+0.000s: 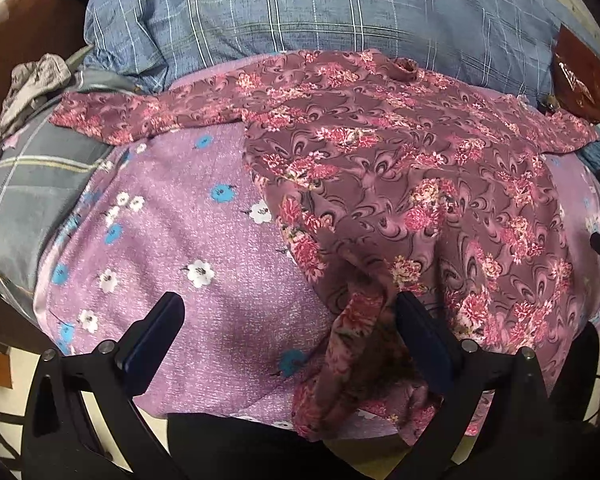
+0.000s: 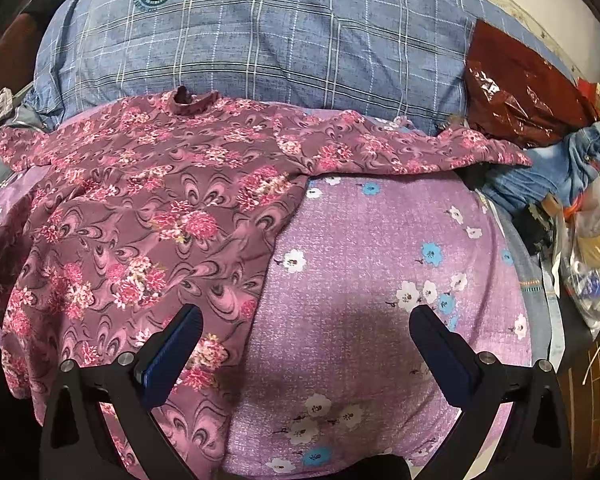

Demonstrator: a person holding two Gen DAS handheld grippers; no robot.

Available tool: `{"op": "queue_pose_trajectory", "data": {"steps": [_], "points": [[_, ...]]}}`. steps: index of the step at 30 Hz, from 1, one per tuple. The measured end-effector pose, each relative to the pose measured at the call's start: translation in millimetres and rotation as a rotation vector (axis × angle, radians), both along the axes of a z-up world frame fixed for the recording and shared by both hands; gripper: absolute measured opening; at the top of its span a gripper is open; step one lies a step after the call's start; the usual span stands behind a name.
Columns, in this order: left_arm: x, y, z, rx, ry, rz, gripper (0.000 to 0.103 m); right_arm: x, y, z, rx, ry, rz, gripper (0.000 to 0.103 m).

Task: Fold small clothes

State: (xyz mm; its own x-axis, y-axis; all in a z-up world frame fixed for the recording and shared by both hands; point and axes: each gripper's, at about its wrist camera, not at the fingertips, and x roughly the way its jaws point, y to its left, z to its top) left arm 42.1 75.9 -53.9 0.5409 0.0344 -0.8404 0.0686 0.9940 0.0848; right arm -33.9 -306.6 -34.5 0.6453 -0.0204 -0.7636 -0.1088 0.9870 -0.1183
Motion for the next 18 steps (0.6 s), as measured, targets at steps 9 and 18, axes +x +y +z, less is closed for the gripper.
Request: {"op": "queue_pose_trajectory", "data": {"steps": [9,18], "points": [[-2,6,8,0.01,-0.004,0.031,0.103,0,12,12,0.037,-0.019,-0.039,0.103],[-4,-2,12,-0.003,0.005,0.027,0.103,6,20,10,0.098,-0.024,-0.186,0.103]]}}
